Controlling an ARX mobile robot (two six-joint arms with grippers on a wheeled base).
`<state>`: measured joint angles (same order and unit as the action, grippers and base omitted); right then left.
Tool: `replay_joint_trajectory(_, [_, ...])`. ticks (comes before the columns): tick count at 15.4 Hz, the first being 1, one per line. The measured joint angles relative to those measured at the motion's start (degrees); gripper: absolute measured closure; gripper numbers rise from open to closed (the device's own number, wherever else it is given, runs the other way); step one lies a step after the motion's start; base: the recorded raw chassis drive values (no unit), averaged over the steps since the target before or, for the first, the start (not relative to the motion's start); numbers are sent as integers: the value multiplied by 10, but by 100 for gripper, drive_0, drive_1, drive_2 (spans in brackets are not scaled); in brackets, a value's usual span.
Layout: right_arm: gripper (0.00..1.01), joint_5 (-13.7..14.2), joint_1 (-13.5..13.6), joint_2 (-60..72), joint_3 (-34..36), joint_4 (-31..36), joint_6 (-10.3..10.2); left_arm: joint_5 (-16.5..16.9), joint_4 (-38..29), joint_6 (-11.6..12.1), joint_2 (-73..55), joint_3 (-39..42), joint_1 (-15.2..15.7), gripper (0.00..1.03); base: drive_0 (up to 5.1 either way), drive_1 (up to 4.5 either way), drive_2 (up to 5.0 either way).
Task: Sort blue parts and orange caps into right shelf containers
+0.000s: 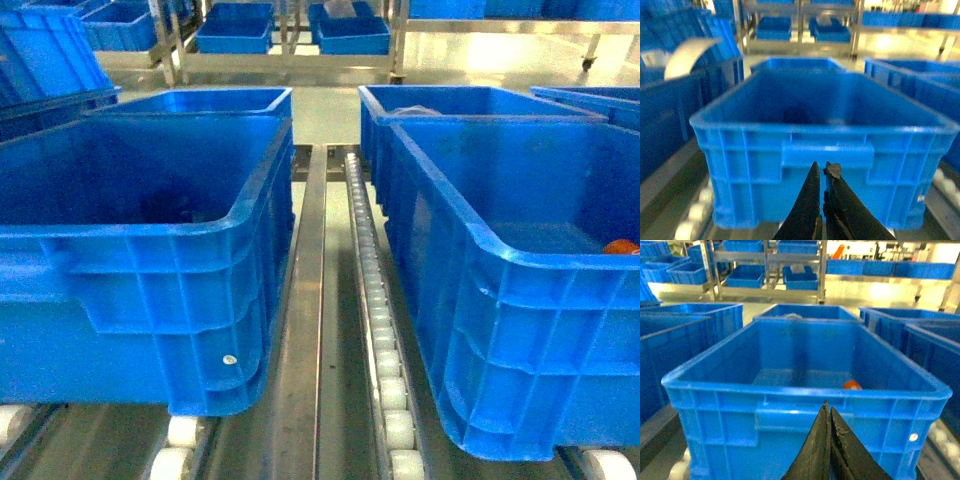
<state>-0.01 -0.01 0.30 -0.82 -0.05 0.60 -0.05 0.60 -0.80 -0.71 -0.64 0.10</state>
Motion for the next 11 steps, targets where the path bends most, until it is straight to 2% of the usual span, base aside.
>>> replay_joint_trajectory(4, [100,0,0,0,1,-2,0,0,-3,1,1,0,-1,100,0,0,0])
replay_joint_trajectory(9, [32,0,0,0,1,-2,0,0,-4,2,1,0,-1,32,0,0,0])
replay_joint_trajectory(10, [2,0,0,0,1,-2,-1,0,-4,2,1,0,-1,5,0,0,0])
replay_joint_trajectory(11, [4,0,0,0,1,-2,-1,0,-4,2,1,0,-1,5,0,0,0])
